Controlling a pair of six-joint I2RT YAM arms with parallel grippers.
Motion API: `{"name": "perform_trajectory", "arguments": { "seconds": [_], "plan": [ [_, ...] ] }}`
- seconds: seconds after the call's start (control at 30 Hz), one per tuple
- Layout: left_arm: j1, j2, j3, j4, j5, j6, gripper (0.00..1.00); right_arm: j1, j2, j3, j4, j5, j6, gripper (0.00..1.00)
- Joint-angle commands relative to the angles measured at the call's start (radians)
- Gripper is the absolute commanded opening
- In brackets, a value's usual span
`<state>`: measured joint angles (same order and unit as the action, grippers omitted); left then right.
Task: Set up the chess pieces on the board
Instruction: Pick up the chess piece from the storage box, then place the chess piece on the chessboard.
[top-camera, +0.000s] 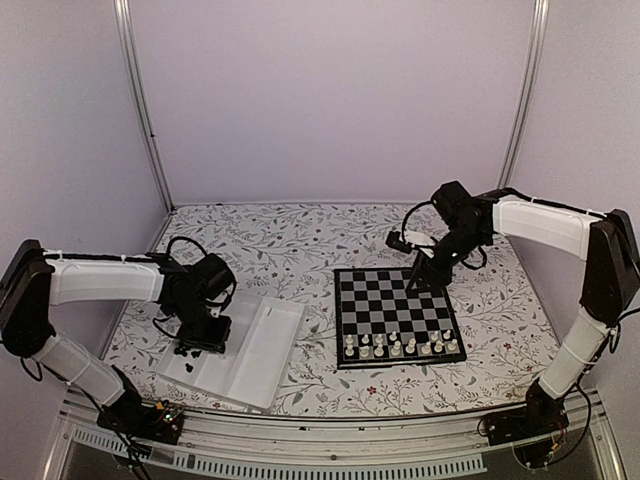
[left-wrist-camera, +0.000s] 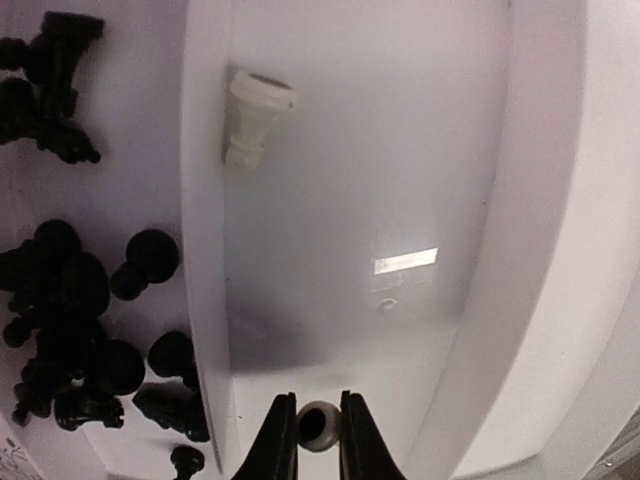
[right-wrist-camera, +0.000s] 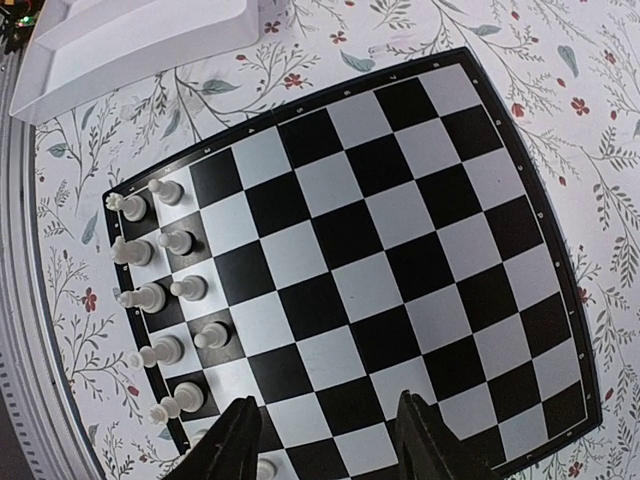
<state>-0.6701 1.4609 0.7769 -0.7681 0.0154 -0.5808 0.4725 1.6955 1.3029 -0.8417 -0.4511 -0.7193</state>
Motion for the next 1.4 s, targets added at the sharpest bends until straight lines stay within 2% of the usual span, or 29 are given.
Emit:
{"name": "perform_trajectory", "arguments": {
  "seconds": [0.0, 0.3, 0.6, 0.8, 1.2, 1.37],
  "plan": [
    [0.041, -0.080, 0.074, -0.030, 0.003, -0.020, 0.06, 0.063, -0.023, 0.047, 0.062, -0.005, 0.019, 0.48],
    [0.066, -0.115, 0.141, 0.302, 0.133, -0.145, 0.06, 0.224, 0.047, 0.186, 0.281, 0.102, 0.166, 0.49],
    [0.069, -0.101, 0.041, 0.695, 0.246, -0.351, 0.08, 0.374, 0.232, 0.389, 0.355, 0.063, 0.383, 0.49],
    [0.069, -0.077, 0.024, 0.801, 0.287, -0.414, 0.09, 0.438, 0.324, 0.460, 0.409, 0.066, 0.432, 0.50],
    [0.070, -0.107, -0.025, 0.878, 0.309, -0.480, 0.09, 0.471, 0.411, 0.529, 0.430, 0.051, 0.514, 0.49],
    [0.070, -0.120, -0.027, 0.872, 0.313, -0.484, 0.10, 0.472, 0.425, 0.544, 0.432, 0.053, 0.528, 0.43]
  ]
}}
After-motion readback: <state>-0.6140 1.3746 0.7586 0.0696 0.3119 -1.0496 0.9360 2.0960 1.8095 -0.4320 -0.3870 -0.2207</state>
